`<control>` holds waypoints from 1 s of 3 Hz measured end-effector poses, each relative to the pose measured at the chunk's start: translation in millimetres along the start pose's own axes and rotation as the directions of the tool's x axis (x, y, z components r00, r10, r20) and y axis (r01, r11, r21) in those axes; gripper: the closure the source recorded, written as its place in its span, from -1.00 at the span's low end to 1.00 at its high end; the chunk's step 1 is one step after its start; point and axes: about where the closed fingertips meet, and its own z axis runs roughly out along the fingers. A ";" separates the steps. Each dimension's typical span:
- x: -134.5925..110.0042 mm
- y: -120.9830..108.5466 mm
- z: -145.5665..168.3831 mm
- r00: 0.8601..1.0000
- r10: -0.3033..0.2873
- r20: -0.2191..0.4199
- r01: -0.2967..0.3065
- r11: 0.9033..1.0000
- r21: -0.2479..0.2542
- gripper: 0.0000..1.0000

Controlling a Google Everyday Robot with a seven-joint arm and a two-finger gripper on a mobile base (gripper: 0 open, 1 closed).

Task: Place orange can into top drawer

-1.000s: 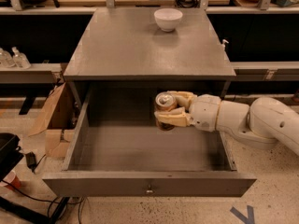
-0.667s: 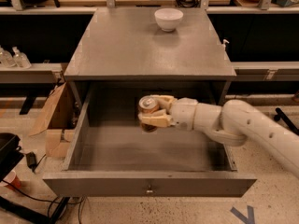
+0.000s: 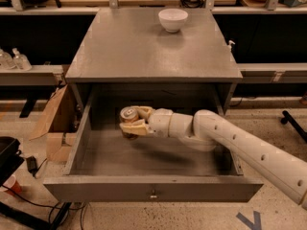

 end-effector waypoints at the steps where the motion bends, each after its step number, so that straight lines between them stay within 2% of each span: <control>1: 20.4 -3.3 16.8 1.000 -0.008 -0.006 0.008 0.999 0.034 1.00; 2: 20.7 -3.1 18.7 1.000 -0.007 -0.006 0.008 0.999 0.034 0.67; 3: 19.7 -1.5 20.5 1.000 -0.008 -0.004 0.008 1.000 0.029 0.20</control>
Offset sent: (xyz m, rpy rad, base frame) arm 0.0086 0.0111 -0.0198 -0.0064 -0.0084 -0.0299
